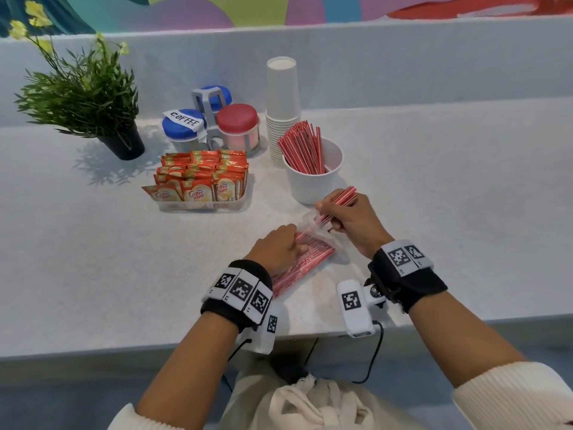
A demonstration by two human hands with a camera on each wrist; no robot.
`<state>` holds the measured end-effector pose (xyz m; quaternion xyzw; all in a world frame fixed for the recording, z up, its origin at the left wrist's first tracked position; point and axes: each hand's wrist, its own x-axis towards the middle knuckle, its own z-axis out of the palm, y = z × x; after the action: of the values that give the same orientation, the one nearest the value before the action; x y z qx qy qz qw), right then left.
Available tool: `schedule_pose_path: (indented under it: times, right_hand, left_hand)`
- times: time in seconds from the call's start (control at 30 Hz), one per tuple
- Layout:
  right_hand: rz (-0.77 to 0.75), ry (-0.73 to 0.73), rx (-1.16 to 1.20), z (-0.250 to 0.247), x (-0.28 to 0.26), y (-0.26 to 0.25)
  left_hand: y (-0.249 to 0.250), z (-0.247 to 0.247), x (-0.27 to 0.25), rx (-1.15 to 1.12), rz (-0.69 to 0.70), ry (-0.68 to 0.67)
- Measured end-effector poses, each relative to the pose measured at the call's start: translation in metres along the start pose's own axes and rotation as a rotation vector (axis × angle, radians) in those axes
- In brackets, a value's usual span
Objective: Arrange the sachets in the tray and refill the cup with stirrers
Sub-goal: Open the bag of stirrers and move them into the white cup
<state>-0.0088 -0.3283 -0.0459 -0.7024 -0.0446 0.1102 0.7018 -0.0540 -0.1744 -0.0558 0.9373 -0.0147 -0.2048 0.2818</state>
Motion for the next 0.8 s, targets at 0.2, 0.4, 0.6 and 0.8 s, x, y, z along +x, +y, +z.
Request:
schedule_pose_path:
  times: [0.2,0.4,0.6,0.8]
  right_hand:
    - [-0.096,0.243,0.125,-0.013,0.011,-0.019]
    - [-0.083,0.112,-0.016,0.010,-0.002,-0.009]
    - [-0.086,0.126,0.212,0.013,0.006,-0.019]
    - [-0.097,0.454,0.390,-0.013,0.016,-0.026]
  left_hand:
    - [0.004,-0.009,0.002,0.083,-0.021,-0.056]
    - [0.011,-0.006,0.005,0.045,0.005,-0.001]
    - [0.003,-0.002,0.007,0.053,0.016,0.078]
    - [0.000,-0.001,0.009,0.042,0.018,0.120]
